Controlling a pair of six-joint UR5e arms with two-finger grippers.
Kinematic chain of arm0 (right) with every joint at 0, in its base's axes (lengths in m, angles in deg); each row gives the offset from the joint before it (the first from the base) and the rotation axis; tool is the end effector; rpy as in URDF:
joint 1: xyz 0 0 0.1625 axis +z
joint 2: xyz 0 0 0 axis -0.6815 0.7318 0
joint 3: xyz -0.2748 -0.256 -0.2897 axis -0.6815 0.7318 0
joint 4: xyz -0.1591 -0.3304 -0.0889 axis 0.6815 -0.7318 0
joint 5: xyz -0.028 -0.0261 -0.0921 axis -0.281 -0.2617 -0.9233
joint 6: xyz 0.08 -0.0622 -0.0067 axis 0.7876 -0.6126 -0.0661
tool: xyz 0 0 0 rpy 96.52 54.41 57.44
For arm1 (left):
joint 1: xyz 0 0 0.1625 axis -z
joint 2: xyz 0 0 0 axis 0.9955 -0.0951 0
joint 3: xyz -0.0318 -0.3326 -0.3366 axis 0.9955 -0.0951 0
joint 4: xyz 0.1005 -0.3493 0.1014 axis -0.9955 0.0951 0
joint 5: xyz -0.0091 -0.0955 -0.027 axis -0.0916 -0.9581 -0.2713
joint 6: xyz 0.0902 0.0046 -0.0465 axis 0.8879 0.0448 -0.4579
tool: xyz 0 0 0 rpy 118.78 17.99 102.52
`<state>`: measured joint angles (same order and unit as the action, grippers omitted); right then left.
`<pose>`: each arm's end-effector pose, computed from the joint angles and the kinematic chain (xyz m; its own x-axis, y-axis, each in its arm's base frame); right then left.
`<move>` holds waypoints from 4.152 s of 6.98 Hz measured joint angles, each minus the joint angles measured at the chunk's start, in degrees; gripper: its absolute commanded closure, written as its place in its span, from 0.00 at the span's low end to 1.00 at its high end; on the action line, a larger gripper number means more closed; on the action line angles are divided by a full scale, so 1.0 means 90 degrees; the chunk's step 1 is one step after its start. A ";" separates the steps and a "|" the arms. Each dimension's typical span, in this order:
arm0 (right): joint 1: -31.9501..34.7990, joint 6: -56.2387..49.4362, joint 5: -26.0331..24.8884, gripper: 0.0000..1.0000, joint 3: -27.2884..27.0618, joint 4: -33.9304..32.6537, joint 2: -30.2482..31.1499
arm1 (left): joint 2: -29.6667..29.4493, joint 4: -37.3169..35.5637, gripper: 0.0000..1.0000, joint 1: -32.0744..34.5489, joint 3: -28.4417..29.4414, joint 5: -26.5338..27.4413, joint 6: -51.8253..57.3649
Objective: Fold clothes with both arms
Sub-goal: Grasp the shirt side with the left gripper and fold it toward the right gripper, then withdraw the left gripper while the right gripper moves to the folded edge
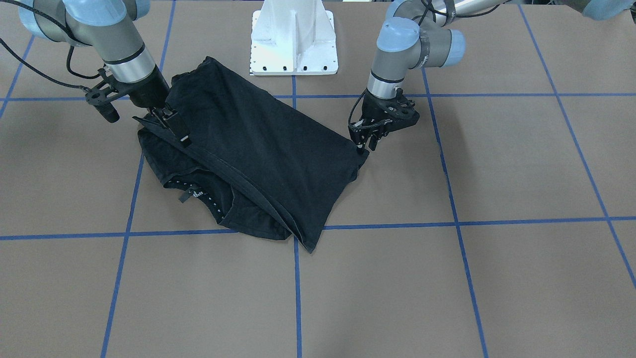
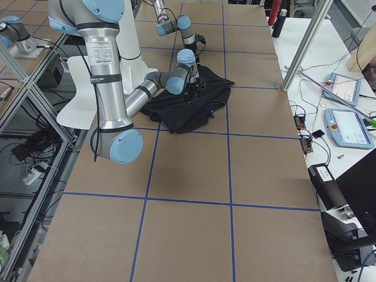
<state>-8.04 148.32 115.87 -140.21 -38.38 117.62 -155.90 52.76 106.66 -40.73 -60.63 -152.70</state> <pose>-0.3514 -0.3740 0.3987 0.2936 0.7192 0.6297 -0.5589 0.6636 -0.4973 0.5081 -0.3522 0.3922 0.4665 -0.3918 -0.7930 0.4850 0.8631 -0.1411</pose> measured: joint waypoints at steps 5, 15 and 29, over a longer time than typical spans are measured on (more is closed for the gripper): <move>-0.0003 0.0000 0.0003 0.00 0.0018 0.0011 -0.0007 | -0.0016 0.0058 1.00 0.0112 0.0024 0.0006 0.0079; 0.0071 -0.0120 -0.0163 0.00 0.0025 0.0006 -0.0031 | -0.3427 0.3626 0.01 0.2822 0.5853 -0.0166 0.3144; -0.1745 -0.5536 -0.0778 0.85 0.1810 -0.1623 -0.2564 | -0.0286 0.3057 0.00 0.3020 0.1723 -0.1044 0.3513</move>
<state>-23.75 98.50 108.88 -123.92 -52.99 94.54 -158.48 80.27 133.84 -25.23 -70.02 -121.09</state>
